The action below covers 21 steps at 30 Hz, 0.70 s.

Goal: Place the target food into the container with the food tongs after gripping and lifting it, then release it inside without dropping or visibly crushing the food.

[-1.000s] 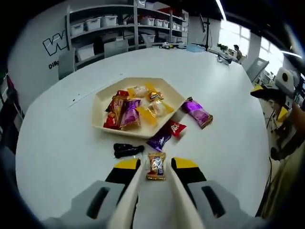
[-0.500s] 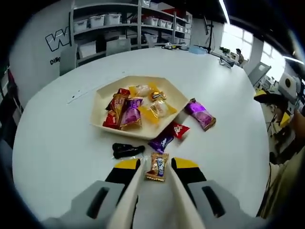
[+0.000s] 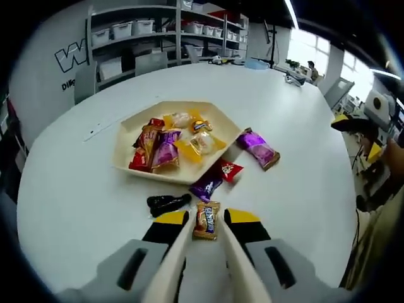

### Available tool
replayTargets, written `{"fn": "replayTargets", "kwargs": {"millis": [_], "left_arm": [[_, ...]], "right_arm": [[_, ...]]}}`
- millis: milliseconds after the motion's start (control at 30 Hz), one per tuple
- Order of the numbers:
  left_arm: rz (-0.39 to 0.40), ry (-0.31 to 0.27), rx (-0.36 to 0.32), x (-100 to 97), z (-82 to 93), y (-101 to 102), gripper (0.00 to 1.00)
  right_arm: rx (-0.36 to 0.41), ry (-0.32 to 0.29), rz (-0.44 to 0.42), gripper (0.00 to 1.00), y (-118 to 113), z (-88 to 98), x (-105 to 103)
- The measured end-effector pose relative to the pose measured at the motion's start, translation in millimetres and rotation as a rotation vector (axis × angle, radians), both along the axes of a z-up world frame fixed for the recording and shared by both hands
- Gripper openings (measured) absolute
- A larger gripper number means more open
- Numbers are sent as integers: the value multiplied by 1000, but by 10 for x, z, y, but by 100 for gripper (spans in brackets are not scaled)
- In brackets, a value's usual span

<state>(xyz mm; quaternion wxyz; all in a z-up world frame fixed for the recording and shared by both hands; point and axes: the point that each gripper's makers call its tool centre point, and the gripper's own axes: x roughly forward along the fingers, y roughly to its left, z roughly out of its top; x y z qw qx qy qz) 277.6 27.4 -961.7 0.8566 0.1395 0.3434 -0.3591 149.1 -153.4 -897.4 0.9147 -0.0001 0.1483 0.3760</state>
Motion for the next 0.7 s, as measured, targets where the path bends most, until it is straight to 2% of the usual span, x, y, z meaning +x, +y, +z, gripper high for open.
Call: {"fn": "replayTargets", "kwargs": {"millis": [333,700], "left_arm": [[5,-2,-16,-35,53,13,19],[13,-21,-56,-20,266,54,19]], "right_arm": [[1,1,0,55,2,-1,-1],[6,0,0,55,8,-2,5]]}}
